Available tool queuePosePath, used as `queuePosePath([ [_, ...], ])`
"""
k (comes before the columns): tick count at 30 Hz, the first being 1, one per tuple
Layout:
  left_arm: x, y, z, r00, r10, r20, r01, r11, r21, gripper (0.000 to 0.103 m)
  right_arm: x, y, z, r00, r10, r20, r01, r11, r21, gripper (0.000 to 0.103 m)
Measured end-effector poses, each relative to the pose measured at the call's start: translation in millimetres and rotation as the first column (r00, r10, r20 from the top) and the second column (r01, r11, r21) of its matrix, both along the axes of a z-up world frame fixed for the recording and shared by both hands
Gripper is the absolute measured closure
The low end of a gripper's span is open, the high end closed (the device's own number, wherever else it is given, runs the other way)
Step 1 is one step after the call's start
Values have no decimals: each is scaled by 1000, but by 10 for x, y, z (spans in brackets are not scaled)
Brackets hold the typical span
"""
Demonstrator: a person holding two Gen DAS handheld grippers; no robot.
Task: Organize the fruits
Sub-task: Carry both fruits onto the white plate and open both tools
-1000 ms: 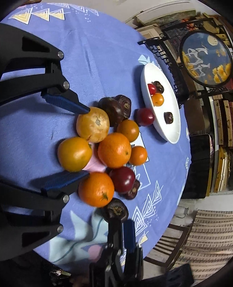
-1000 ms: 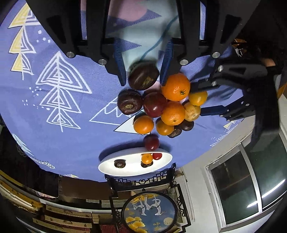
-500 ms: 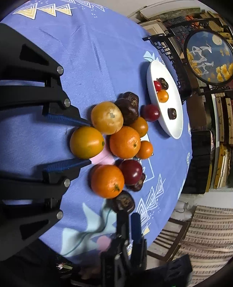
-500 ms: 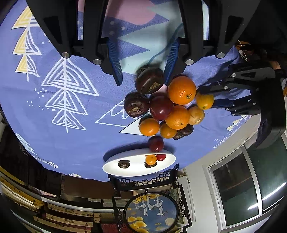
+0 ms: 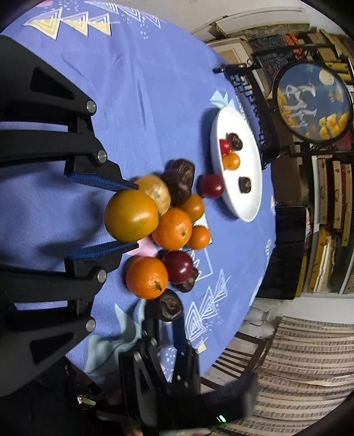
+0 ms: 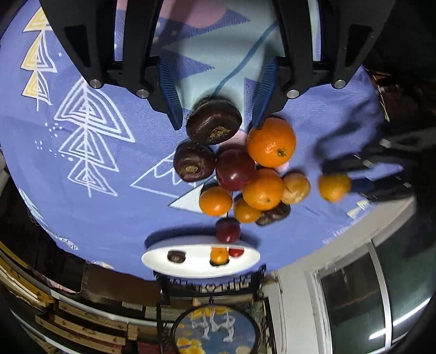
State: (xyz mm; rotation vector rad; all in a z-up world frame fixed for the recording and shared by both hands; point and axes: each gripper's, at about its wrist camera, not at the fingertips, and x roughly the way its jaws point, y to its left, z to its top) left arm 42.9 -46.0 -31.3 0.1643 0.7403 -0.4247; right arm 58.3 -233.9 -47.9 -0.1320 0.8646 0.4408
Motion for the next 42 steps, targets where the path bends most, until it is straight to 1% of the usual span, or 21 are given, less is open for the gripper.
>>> queuePosePath([
  [1, -5, 26, 20, 1000, 3, 1, -3, 1000, -6, 68, 29, 26, -28, 1000, -1, -6, 1, 1000, -15, 51],
  [2, -4, 49, 29, 1000, 7, 0, -7, 1000, -9, 68, 42, 44, -50, 1000, -2, -12, 1, 1000, -24, 59],
  [3, -8, 63, 34, 1000, 11, 1, -11, 1000, -10, 68, 66, 58, -69, 1000, -11, -18, 10, 999, -31, 61],
  [6, 2, 99, 35, 1000, 22, 0, -22, 1000, -17, 68, 62, 5, -33, 999, -33, -12, 33, 999, 11, 62],
  [12, 71, 125, 73, 1000, 21, 1, -21, 999, -36, 68, 15, -170, 149, 998, -63, 18, 61, 994, 92, 62],
  [17, 307, 148, 210, 1000, 19, 2, -19, 998, -55, 68, 148, -263, 351, 998, -61, 12, 59, 986, 156, 62],
  [20, 534, 154, 301, 1000, 14, 3, -13, 998, -61, 68, 308, -259, 508, 998, -51, 23, 46, 983, 179, 62],
  [24, 934, 193, 420, 1000, 19, -1, -19, 998, -65, 68, 638, -216, 723, 998, -48, 38, 40, 981, 188, 62],
  [27, 1324, 239, 462, 999, 38, 1, -38, 998, -47, 68, 974, -168, 830, 998, -50, 38, 42, 980, 197, 61],
  [30, 1777, 296, 412, 997, 62, -45, -65, 997, -51, 68, 1399, -109, 847, 998, -57, 19, 51, 975, 216, 61],
  [32, 2105, 327, 336, 994, 90, -64, -92, 995, -35, 68, 1668, -60, 796, 998, -61, -2, 60, 973, 221, 61],
  [34, 2321, 344, 266, 991, 105, -80, -108, 994, -27, 68, 1976, 3, 694, 997, -69, -30, 74, 974, 212, 61],
  [35, 2494, 365, 194, 987, 118, -108, -121, 992, -27, 68, 2072, 28, 652, 997, -71, -36, 77, 975, 208, 61],
  [39, 2820, 376, 23, 978, 138, -156, -141, 990, -10, 68, 2506, 129, 420, 994, -83, -77, 96, 978, 185, 61],
  [42, 2918, 384, -42, 975, 148, -166, -151, 988, -8, 67, 2664, 196, 300, 992, -81, -93, 97, 980, 175, 61],
])
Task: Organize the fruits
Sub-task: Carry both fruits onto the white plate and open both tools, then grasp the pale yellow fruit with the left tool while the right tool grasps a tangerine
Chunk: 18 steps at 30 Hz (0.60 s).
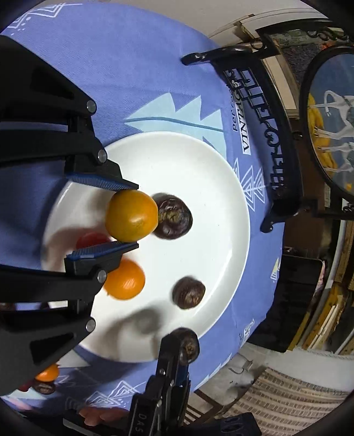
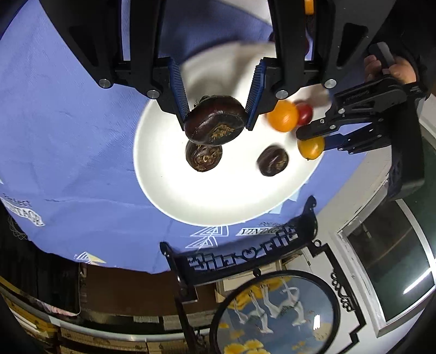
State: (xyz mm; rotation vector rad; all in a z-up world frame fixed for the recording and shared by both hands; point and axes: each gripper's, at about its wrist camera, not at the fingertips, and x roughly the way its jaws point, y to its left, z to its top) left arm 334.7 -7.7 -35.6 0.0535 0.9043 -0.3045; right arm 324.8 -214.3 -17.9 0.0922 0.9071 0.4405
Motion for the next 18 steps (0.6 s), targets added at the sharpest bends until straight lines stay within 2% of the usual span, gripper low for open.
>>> queuePosePath([
  [1, 0, 4, -4, 1000, 1, 1, -1, 1000, -4, 60, 32, 27, -24, 1000, 1, 0, -1, 1000, -8, 60],
  [2, 0, 17, 6, 1000, 6, 5, -6, 1000, -11, 48, 49, 39, -34, 1000, 1, 5, -1, 1000, -10, 60],
  [4, -27, 52, 54, 999, 27, 28, -26, 999, -18, 33, 41, 44, -19, 1000, 0, 17, 1, 1000, -8, 59],
  [7, -144, 105, 182, 998, 41, 55, -39, 999, -38, 33, -55, -5, 56, 999, -14, 32, 14, 1000, -2, 59],
  [10, -438, 103, 315, 996, 12, 86, -8, 999, -53, 33, -282, -102, 159, 999, -28, 47, 28, 1000, 4, 57],
  [12, -659, 84, 356, 994, -11, 105, 16, 999, -41, 24, -501, -154, 206, 998, -24, 59, 24, 1000, -7, 54],
  [13, -835, 66, 375, 992, -27, 122, 31, 999, -31, 16, -632, -175, 226, 998, -21, 63, 21, 1000, -12, 54],
  [15, -1144, 26, 382, 989, -65, 136, 68, 998, -18, 15, -901, -211, 252, 998, -5, 64, 6, 1000, -12, 53],
  [18, -1520, -23, 367, 983, -110, 144, 111, 994, 1, 15, -1391, -239, 271, 997, 30, 73, -30, 1000, -8, 47],
])
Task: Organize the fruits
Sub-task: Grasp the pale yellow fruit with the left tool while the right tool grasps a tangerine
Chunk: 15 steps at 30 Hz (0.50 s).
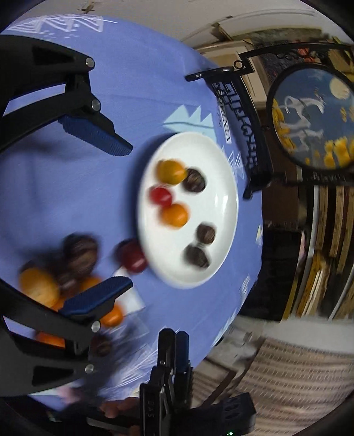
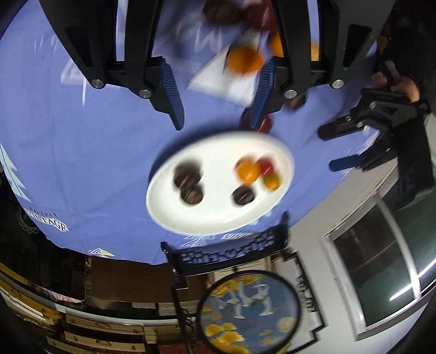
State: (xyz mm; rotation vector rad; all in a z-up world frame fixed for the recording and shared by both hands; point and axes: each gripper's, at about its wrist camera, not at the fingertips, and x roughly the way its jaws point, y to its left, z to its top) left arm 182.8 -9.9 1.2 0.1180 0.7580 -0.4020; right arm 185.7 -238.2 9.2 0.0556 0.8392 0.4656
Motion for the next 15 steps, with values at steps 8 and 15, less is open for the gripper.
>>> queuePosePath([
  [8, -743, -24, -223, 999, -34, -25, 35, 999, 21, 14, -1047, 86, -240, 997, 71, -39, -70, 998, 3, 42],
  [15, -937, -16, -410, 998, -11, -69, 13, 999, 30, 14, -1235, 283, -437, 997, 68, -35, -69, 997, -19, 43],
])
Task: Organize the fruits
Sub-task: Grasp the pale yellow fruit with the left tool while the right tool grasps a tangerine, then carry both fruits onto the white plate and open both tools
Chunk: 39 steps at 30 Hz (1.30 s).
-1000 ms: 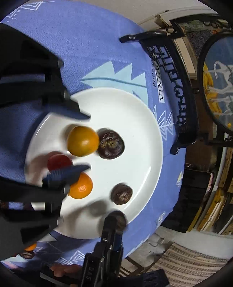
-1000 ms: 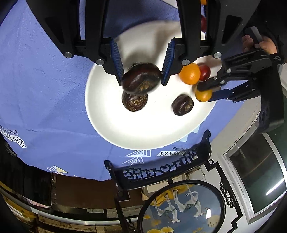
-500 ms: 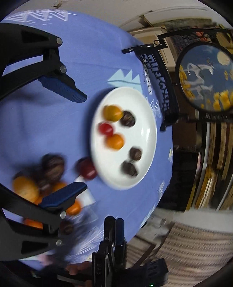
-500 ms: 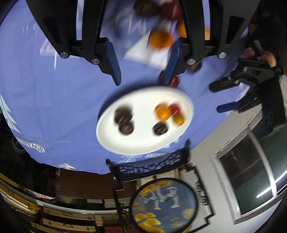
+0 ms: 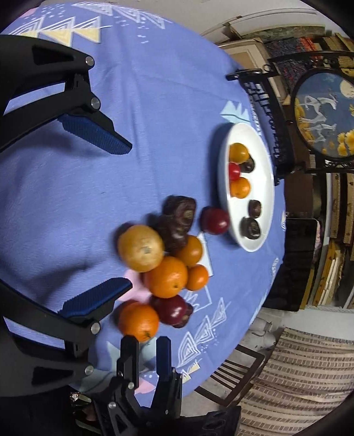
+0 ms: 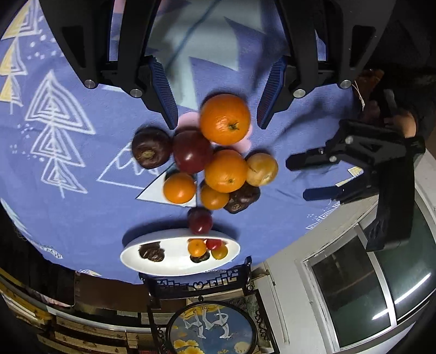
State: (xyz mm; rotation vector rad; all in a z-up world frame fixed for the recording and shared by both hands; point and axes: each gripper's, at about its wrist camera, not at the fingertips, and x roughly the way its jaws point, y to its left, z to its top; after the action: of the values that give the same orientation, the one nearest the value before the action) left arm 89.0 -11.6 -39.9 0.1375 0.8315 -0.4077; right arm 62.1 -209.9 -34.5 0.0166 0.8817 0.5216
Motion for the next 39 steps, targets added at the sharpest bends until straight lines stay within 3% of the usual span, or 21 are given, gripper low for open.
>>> queuePosePath([
  [3, -37, 1, -36, 1000, 5, -8, -5, 1000, 3, 14, 6, 108, -64, 1000, 5, 5, -5, 1000, -25, 43],
  [6, -51, -41, -45, 1000, 5, -1, -5, 1000, 19, 14, 43, 195, -129, 1000, 6, 9, -5, 999, -53, 59],
  [16, 88, -353, -61, 1000, -29, 7, 28, 996, 90, 14, -57, -128, -90, 997, -65, 39, 64, 998, 24, 60],
  [21, 161, -539, -172, 998, -60, -20, 62, 989, 137, 36, -78, -278, -78, 995, -92, 35, 90, 995, 48, 60],
  [23, 202, -546, -225, 997, -65, -48, 71, 990, 124, 56, -83, -305, -83, 995, -96, 35, 94, 994, 54, 60],
  [25, 212, -508, -208, 997, -58, -46, 63, 993, 101, 62, -88, -315, -89, 995, -95, 34, 93, 994, 59, 60],
  [39, -23, -267, 98, 999, -44, 17, 44, 999, -5, 62, -120, -319, 71, 997, -65, 42, 61, 994, 89, 60],
])
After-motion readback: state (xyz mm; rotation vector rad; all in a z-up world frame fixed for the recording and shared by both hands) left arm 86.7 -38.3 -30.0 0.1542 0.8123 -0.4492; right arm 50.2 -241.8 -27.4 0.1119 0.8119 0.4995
